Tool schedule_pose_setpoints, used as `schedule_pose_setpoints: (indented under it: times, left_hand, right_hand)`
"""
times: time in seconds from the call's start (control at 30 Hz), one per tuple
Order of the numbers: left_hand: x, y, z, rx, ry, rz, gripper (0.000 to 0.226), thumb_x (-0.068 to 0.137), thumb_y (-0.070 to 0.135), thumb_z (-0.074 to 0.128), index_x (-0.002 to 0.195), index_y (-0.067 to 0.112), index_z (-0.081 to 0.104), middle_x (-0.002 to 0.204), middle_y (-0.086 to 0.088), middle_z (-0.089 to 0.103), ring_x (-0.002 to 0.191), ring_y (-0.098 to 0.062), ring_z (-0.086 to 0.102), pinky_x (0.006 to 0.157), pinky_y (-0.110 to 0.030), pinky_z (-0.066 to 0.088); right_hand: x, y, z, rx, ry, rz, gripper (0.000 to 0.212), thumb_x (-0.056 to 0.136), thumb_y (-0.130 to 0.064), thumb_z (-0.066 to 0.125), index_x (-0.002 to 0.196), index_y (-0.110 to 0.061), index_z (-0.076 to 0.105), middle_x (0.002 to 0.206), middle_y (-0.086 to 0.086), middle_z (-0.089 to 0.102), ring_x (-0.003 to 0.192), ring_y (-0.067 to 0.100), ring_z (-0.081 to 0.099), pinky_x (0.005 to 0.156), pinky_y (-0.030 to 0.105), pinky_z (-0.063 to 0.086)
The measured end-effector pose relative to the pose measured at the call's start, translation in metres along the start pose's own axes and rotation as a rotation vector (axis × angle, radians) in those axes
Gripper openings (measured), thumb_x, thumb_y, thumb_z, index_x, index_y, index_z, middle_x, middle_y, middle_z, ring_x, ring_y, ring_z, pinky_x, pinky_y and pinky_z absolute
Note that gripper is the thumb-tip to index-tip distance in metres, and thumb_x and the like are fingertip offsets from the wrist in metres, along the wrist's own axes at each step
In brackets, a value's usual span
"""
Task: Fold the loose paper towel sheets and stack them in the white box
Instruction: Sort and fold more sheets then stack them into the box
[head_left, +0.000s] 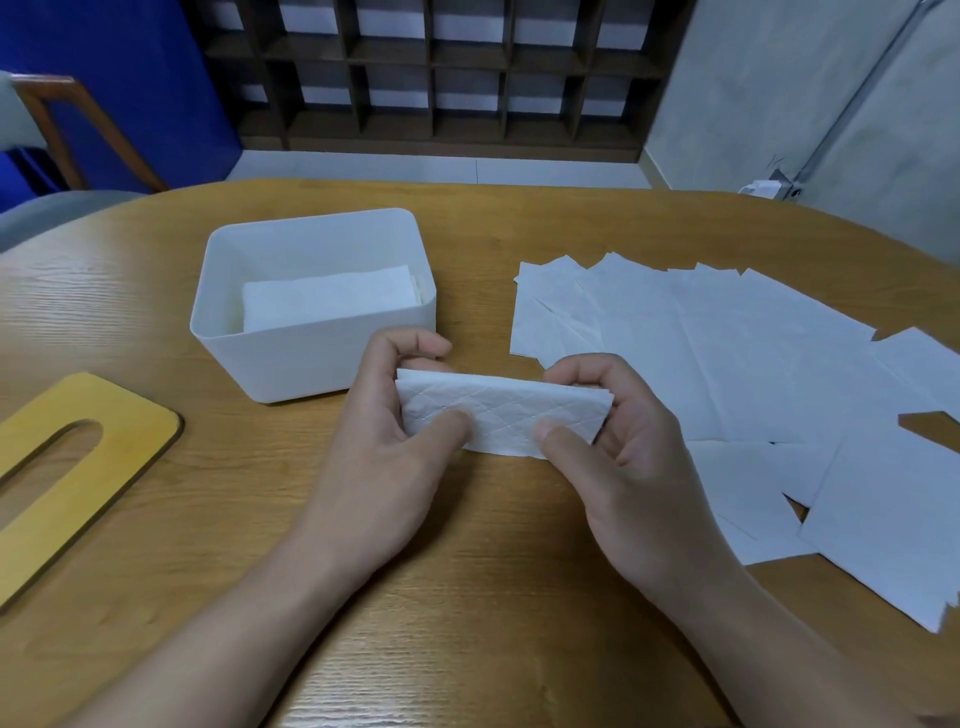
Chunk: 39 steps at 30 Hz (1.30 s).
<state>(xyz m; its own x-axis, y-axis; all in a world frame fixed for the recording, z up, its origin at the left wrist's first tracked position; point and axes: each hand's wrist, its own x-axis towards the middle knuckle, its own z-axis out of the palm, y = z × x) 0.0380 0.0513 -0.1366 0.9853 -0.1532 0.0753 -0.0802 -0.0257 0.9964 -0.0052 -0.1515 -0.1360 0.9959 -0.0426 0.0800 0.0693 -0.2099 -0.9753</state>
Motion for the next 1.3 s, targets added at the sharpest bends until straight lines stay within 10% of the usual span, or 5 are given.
schedule_pose_setpoints:
  times: [0.7,1.13,1.3]
  left_hand:
    - [0.000,-0.001,-0.001,-0.058,-0.040,0.051,0.021,0.096,0.006,0.069,0.106,0.012,0.052,0.076,-0.002,0.048,0.066,-0.020,0.040,0.056,-0.031,0.036]
    - [-0.004,0.002,-0.011,0.192,0.033,0.097,0.031,0.101,0.010,0.075,0.119,0.027,0.058,0.096,0.003,0.075,0.085,-0.023,0.070,0.076,-0.043,0.058]
    - [-0.014,0.019,-0.020,0.427,0.122,0.249,0.049,0.098,0.013,0.075,0.128,0.039,0.046,0.088,0.005,0.067,0.075,-0.024,0.064,0.065,-0.024,0.050]
  right_hand:
    - [-0.001,0.003,0.002,-0.016,-0.022,-0.001,0.044,0.102,-0.025,0.076,0.136,-0.034,0.050,0.116,-0.006,0.067,0.108,0.020,0.074,0.077,0.036,0.066]
    - [0.002,-0.003,-0.003,0.015,0.204,0.002,0.021,0.102,-0.015,0.076,0.120,-0.023,0.069,0.114,-0.009,0.082,0.108,0.008,0.080,0.086,0.030,0.067]
    - [0.002,-0.011,-0.004,0.086,0.211,0.023,0.037,0.100,-0.012,0.077,0.130,-0.026,0.061,0.078,-0.018,0.073,0.069,0.003,0.071,0.063,0.013,0.052]
